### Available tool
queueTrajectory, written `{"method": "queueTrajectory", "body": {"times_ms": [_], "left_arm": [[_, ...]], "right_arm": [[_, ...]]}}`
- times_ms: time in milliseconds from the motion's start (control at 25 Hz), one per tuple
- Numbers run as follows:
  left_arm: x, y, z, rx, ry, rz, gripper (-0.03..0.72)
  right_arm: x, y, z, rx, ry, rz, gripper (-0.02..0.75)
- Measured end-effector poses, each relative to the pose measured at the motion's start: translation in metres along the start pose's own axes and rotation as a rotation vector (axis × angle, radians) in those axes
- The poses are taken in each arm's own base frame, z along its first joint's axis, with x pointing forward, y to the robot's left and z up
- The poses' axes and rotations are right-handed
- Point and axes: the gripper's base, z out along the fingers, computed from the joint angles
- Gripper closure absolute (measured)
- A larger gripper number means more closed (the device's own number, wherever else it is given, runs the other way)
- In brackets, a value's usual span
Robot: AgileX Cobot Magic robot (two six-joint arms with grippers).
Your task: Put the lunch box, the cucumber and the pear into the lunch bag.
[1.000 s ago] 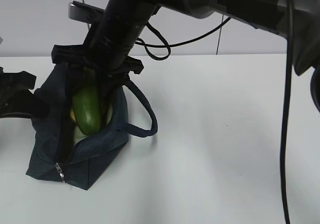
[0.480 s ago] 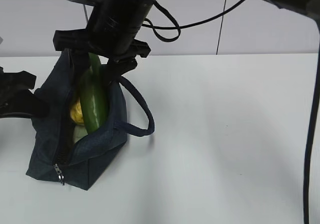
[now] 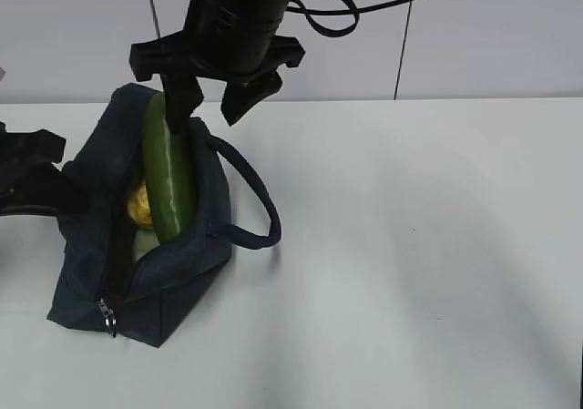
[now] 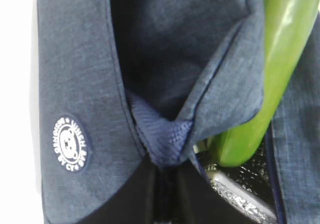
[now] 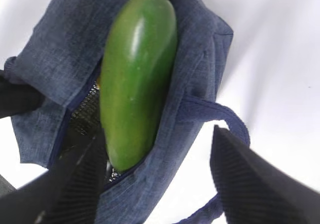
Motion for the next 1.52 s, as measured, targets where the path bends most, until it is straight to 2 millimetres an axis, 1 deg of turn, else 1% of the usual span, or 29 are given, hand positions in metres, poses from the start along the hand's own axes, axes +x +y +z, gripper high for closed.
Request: {"method": "queueTrajectory", "body": {"times_ms": [240,320,400,480,680,800,960,1080,1160,1200,1320,1360,1520], "left_arm": [[0.0,0.0,0.0,0.0,0.001,0.0,0.687],[0.0,0.0,0.0,0.001,0.002,0.0,0.687],[0.0,0.0,0.0,0.001,0.002,0.0,0.687],[0.0,0.0,0.0,0.001,0.002,0.0,0.687],[0.0,0.0,0.0,0.002,0.002,0.0,0.687],[0.0,0.0,0.0,0.002,0.002,0.0,0.687],[0.0,0.0,0.0,0.002,0.002,0.0,0.687],[0.0,0.0,0.0,0.002,0.002,0.0,0.687],[0.0,0.0,0.0,0.002,0.002,0.0,0.687],[0.0,0.0,0.0,0.002,0.002,0.0,0.687],[0.0,0.0,0.0,0.002,0.002,0.0,0.687],[0.0,0.0,0.0,0.002,0.002,0.0,0.687],[0.002,-0.003,0.0,0.028,0.024,-0.011,0.687]], "right_arm": [[0.0,-0.001,0.0,0.012,-0.001,-0.008,0.313],[0.0,-0.001,0.001,0.009,0.003,-0.011,0.323],[0.001,-0.001,0.005,-0.003,0.015,-0.005,0.326],[0.002,-0.001,0.015,-0.013,0.036,0.002,0.328],[0.004,-0.005,0.033,-0.007,0.074,0.008,0.328],[0.005,-0.006,0.034,-0.002,0.077,0.007,0.332],[0.006,-0.007,0.041,0.001,0.09,0.009,0.374],[0.007,-0.008,0.047,0.003,0.102,0.011,0.422],[0.007,-0.009,0.049,0.004,0.106,0.007,0.478],[0.007,-0.009,0.049,0.003,0.106,-0.001,0.538],[0.007,-0.009,0.05,0.004,0.107,-0.021,0.681],[0.007,-0.01,0.05,0.009,0.107,-0.026,0.71],[0.007,-0.012,0.05,0.033,0.106,-0.042,0.727]]}}
